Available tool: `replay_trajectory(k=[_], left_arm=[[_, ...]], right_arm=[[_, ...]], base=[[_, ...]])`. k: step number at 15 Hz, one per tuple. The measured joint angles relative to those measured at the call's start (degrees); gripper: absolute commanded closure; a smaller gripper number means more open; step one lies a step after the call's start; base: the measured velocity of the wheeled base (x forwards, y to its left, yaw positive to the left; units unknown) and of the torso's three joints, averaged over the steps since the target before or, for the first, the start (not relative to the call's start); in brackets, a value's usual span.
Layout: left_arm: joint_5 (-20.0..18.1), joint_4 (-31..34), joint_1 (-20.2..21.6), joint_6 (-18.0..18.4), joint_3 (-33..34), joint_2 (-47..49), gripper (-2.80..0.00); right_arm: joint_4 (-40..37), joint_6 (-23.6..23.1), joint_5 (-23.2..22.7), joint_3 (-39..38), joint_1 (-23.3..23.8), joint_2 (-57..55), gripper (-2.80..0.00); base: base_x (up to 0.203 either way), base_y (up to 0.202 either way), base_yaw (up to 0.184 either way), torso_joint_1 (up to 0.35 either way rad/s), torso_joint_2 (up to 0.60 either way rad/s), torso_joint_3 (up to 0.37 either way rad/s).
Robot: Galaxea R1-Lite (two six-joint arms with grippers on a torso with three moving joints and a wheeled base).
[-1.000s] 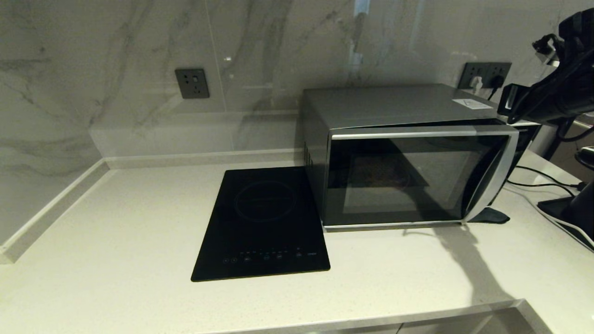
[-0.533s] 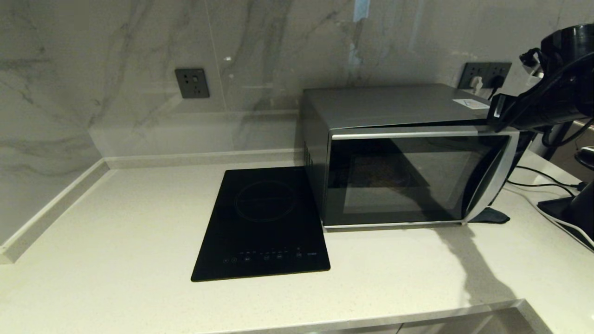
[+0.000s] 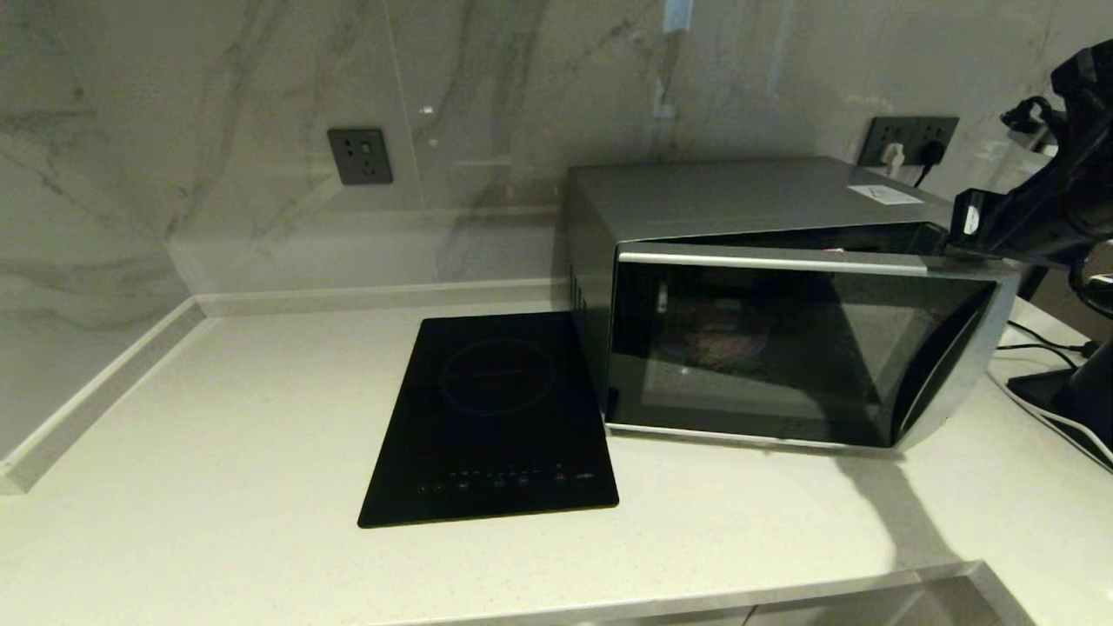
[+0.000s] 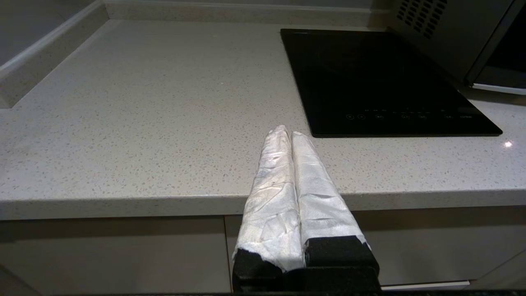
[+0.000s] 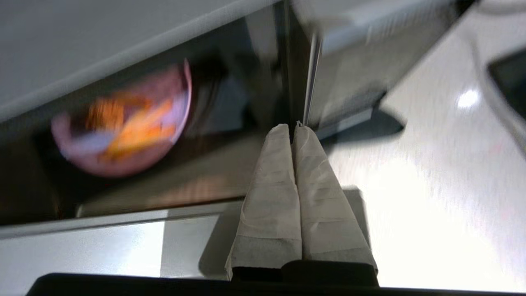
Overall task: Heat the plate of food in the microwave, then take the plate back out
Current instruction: Open the microwave oven
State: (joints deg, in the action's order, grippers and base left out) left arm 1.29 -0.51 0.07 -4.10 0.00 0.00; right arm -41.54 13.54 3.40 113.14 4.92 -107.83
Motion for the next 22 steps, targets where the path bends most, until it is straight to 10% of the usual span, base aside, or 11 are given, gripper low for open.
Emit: replay_trajectory(k=[14, 22], left_arm=[[0.0, 0.02, 0.0, 0.02, 0.0, 0.0, 0.0], [-0.01, 0.0, 0.0, 0.02, 0.0, 0.0, 0.0]], right_arm=[[-11.73, -1.44, -2.96, -14.48, -2.1, 13.54, 0.0], [-11.77, 3.29, -1.08, -23.69, -17.21, 22.75, 0.0]], base=[[0.0, 0.0, 0.0, 0.0, 0.0, 0.0], [0.0, 0.0, 0.0, 0.0, 0.0, 0.0]])
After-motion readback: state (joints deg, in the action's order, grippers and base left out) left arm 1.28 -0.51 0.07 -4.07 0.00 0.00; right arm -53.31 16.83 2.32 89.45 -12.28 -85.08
